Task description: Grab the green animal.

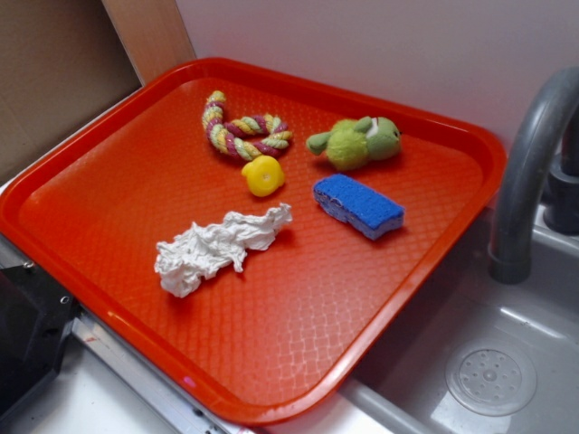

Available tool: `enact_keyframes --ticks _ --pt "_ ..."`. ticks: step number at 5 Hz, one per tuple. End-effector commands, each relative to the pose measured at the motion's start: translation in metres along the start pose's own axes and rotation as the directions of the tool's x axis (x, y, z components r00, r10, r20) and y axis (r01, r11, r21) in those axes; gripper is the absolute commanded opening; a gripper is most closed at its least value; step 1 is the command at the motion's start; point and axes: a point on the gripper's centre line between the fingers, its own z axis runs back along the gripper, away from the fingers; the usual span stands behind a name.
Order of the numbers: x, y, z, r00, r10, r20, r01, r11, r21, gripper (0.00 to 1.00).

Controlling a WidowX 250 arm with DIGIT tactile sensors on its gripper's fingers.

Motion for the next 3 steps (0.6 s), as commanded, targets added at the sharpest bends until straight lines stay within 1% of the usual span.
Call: enact_keyframes --ticks 1,2,3 --pt "0.000 0.000 0.000 1.000 0.000 0.000 0.000 1.000 0.000 1.00" --pt "0.038 0.002 -0.022 0.995 -0.080 0.061 0.081 0.996 -0.024 1.00" --pt "0.073 -0.002 -0.039 0.970 -0.185 0.156 0.191 0.981 -0.024 1.00"
